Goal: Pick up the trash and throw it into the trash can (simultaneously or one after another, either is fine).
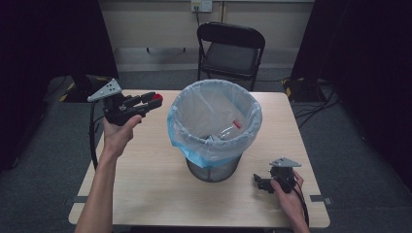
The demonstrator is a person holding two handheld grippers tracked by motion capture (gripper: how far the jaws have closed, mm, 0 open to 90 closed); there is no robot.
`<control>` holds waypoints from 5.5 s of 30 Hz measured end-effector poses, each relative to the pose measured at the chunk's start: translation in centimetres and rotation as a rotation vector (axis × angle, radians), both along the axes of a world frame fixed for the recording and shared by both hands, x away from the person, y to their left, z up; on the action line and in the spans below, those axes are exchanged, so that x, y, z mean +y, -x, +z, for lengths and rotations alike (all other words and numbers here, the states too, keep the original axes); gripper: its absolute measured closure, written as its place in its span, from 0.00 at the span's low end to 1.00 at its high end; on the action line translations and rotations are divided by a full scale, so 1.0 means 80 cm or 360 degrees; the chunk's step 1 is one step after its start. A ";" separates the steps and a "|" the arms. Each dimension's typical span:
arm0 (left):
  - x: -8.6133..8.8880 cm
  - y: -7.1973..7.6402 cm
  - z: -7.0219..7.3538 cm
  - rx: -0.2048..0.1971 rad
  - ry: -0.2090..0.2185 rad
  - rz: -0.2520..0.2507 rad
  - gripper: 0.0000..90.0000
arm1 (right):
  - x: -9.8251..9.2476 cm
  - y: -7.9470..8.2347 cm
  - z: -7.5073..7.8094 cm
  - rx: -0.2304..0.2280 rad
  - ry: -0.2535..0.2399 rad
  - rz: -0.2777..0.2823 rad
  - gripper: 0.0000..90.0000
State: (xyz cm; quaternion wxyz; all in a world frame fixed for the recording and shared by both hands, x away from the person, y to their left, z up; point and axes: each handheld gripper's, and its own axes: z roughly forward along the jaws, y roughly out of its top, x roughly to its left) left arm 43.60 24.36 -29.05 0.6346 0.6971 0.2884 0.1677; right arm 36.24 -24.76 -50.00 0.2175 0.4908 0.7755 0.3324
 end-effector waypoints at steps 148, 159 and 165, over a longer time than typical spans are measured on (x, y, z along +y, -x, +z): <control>0.034 0.027 -0.011 0.0064 -0.0174 0.0098 0.19 | 0.000 0.000 0.000 0.0000 0.0000 0.0000 0.11; 0.057 0.042 -0.039 0.0154 -0.0206 0.0176 0.20 | 0.000 0.000 0.000 0.0000 0.0001 0.0000 0.11; 0.069 0.053 -0.051 0.0153 -0.0232 0.0194 0.19 | 0.000 0.000 0.000 0.0000 0.0000 0.0000 0.11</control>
